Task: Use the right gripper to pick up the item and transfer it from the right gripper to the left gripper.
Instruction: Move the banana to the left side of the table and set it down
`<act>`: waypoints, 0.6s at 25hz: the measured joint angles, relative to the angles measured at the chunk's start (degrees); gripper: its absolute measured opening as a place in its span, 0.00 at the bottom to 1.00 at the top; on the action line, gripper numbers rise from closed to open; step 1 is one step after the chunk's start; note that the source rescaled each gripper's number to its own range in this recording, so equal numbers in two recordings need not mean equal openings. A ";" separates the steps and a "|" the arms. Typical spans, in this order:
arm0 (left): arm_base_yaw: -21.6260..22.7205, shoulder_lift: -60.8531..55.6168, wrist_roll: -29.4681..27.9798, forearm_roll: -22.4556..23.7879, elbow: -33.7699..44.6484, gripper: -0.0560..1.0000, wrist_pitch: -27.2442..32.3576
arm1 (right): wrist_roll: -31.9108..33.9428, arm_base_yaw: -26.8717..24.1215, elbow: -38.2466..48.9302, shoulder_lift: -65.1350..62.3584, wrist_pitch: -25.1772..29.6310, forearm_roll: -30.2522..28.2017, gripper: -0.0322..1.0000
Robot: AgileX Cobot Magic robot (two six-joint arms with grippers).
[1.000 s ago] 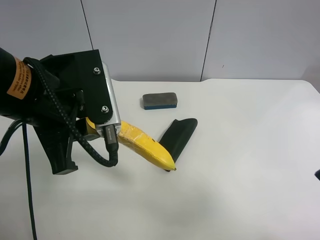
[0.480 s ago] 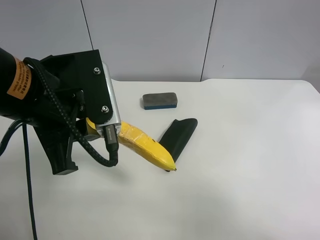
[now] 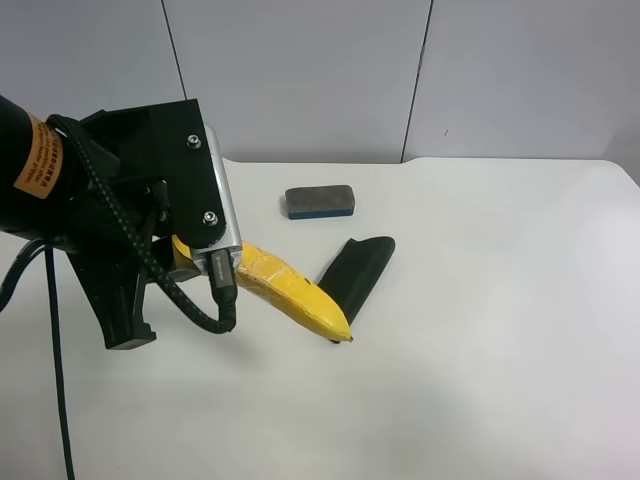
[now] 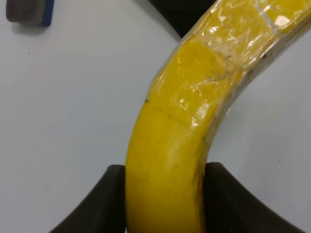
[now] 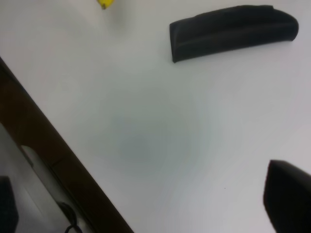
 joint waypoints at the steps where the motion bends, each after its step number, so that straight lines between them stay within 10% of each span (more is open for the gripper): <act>1: 0.00 0.00 0.00 0.00 0.00 0.08 0.00 | 0.05 -0.05 0.00 -0.05 0.00 0.00 1.00; 15: 0.00 0.00 -0.24 0.00 0.00 0.08 0.05 | 0.20 -30.09 0.00 -10.27 0.00 0.00 1.00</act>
